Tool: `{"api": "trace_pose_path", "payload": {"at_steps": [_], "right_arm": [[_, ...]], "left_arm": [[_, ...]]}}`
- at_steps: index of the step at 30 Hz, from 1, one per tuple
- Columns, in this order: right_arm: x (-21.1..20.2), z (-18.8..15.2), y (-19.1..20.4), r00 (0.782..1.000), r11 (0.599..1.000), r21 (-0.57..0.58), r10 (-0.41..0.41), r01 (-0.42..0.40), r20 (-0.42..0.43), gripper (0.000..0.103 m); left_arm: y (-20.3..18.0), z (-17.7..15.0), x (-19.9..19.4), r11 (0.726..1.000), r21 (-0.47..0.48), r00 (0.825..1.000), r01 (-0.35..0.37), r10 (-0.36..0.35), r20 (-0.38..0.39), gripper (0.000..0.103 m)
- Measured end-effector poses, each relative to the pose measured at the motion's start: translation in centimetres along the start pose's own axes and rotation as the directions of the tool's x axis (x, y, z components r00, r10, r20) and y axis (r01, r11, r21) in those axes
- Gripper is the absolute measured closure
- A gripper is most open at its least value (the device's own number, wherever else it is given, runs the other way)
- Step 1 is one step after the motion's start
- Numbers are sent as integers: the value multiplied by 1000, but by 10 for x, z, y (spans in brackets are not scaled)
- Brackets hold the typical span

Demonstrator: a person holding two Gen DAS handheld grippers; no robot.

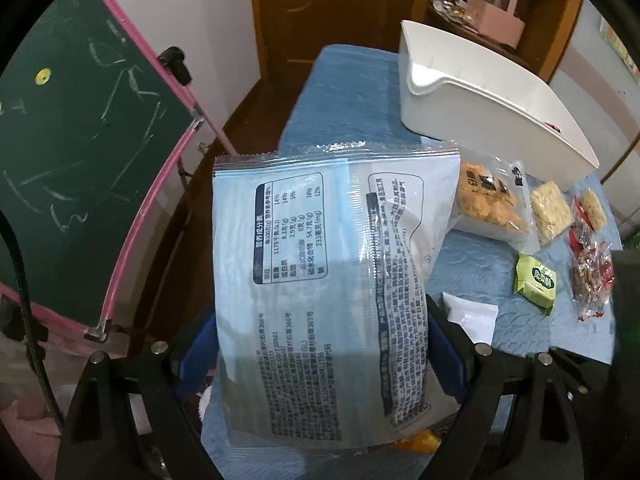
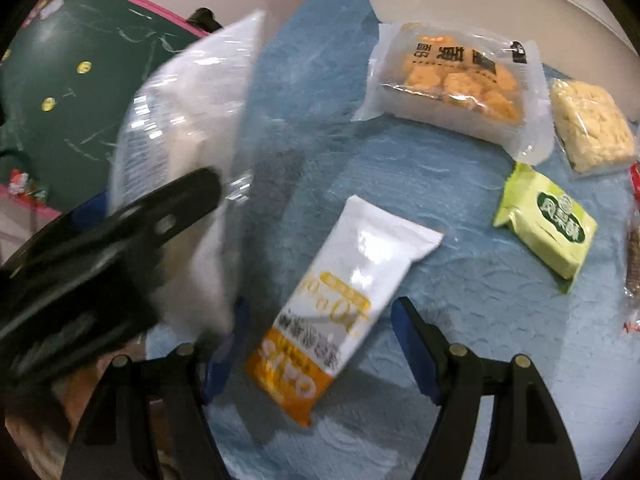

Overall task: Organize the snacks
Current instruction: 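Grasp the clear bag of white packets with the left gripper while the right grasps the OATS bar, then lift both snacks over the white bin and open both grippers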

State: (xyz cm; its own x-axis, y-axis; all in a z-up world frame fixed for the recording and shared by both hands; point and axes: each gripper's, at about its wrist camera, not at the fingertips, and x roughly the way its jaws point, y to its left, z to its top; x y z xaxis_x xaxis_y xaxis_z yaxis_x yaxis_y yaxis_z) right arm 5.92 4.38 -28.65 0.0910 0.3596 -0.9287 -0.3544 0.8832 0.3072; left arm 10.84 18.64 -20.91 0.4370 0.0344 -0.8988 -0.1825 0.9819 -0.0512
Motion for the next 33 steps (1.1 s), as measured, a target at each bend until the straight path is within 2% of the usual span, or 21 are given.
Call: {"api": "trace_pose_path", "payload": {"at_steps": [4, 6, 9, 13, 15, 19, 25, 29, 33], "right_arm": [[6, 5, 17, 995, 993, -55, -101, 102, 11, 27], [11, 4, 27, 988, 982, -103, -155, 156, 17, 29], [13, -5, 35, 970, 953, -181, -236, 242, 53, 45], [3, -14, 23, 977, 964, -161, -205, 213, 64, 59], [-8, -18, 9, 975, 968, -131, -208, 216, 72, 61], [-34, -24, -16, 959, 962, -85, -247, 260, 138, 62], [-93, -26, -64, 941, 970, 18, -238, 241, 241, 62], [-127, -30, -82, 921, 972, 51, -234, 230, 313, 62], [-141, -9, -78, 896, 971, 66, -236, 229, 376, 62]], "left_arm": [[19, -4, -3, 999, -19, 999, -33, 33, 5, 13], [26, -4, -3, 999, -26, 1000, -25, 25, -2, 13], [27, -6, -4, 999, -16, 999, -38, 38, -10, 13], [18, -9, -4, 999, 1, 999, -34, 34, -19, 13], [10, -9, -5, 1000, 12, 1000, -21, 21, -21, 13], [-9, -9, -12, 999, 51, 1000, 2, -1, -13, 13], [-44, -5, -27, 993, 106, 999, 44, -44, 2, 13], [-70, 4, -41, 986, 159, 998, 57, -62, 28, 13], [-97, 19, -60, 977, 202, 995, 65, -80, 64, 13]]}}
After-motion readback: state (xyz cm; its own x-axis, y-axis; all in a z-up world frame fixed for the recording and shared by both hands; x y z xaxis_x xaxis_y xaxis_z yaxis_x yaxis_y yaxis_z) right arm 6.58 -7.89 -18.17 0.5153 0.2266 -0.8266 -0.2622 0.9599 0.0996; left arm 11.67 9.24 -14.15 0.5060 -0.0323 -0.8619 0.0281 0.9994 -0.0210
